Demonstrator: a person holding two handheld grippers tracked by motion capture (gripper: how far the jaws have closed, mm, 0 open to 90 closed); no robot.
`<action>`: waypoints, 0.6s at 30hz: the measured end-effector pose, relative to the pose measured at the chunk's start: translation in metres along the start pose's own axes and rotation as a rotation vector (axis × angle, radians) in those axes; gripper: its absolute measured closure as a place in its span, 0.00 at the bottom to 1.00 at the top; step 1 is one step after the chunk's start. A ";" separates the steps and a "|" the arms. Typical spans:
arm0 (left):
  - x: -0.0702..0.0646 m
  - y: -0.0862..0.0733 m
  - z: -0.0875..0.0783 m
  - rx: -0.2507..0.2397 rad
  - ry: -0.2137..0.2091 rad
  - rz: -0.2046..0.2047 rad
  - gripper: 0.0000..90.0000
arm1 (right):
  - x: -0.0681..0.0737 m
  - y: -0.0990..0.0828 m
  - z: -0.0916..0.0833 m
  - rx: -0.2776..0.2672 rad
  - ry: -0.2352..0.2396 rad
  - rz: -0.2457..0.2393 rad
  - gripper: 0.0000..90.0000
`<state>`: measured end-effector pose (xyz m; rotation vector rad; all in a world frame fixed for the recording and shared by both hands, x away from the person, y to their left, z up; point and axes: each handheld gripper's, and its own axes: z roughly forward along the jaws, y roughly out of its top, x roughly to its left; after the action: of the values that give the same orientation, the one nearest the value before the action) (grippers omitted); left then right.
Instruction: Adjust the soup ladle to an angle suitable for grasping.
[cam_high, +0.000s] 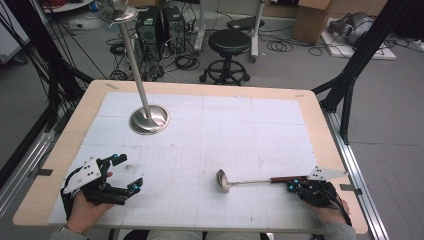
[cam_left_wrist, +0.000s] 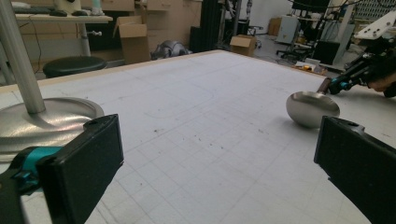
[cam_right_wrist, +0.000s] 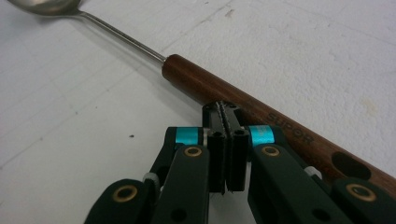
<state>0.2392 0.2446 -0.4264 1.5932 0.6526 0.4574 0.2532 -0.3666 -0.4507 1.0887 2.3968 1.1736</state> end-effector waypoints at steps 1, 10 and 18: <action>0.000 0.000 0.000 -0.002 0.000 -0.001 0.02 | -0.001 0.001 0.001 -0.002 -0.002 -0.002 1.00; -0.002 -0.001 0.000 0.007 -0.002 0.002 0.02 | -0.002 0.016 0.018 0.005 -0.014 -0.036 1.00; -0.003 -0.001 0.000 0.014 0.002 0.004 0.02 | -0.004 0.028 0.032 0.007 -0.020 -0.047 1.00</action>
<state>0.2365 0.2430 -0.4269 1.6079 0.6554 0.4587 0.2871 -0.3402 -0.4503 1.0354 2.4003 1.1342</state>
